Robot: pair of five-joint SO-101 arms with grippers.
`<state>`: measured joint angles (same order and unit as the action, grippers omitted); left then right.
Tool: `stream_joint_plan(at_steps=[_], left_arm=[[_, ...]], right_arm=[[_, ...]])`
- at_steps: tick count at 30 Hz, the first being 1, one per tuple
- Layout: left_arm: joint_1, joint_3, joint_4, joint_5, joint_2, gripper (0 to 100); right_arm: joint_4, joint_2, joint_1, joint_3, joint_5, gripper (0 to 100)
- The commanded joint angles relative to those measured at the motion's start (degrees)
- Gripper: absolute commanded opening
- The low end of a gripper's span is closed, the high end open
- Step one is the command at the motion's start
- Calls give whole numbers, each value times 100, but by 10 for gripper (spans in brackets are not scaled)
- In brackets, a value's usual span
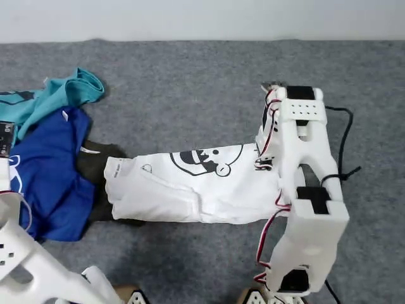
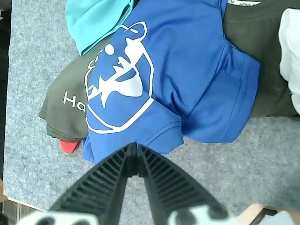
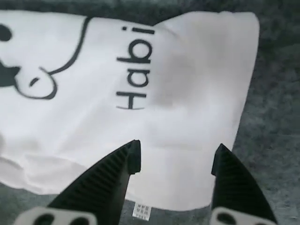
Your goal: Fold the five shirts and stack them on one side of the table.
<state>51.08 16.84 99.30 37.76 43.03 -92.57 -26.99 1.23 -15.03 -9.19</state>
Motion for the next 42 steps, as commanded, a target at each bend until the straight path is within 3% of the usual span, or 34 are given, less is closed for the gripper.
stream_joint_plan(at_steps=[1,10,25,27,33,38,42], left_arm=[[-35,13,114,70,105,8],[-35,22,114,70,105,8],[-35,22,114,79,105,8],[-35,22,114,79,105,8],[-35,22,114,79,105,8],[-35,22,114,79,105,8],[-35,22,114,70,105,8]], right_arm=[[171,-92,-110,-44,79,255],[295,-154,-602,-9,70,255],[831,-1200,-189,211,88,251],[813,-1218,-189,211,79,223],[796,-1051,-242,220,35,2],[637,-567,-479,211,-62,10],[637,-154,-927,211,-677,9]])
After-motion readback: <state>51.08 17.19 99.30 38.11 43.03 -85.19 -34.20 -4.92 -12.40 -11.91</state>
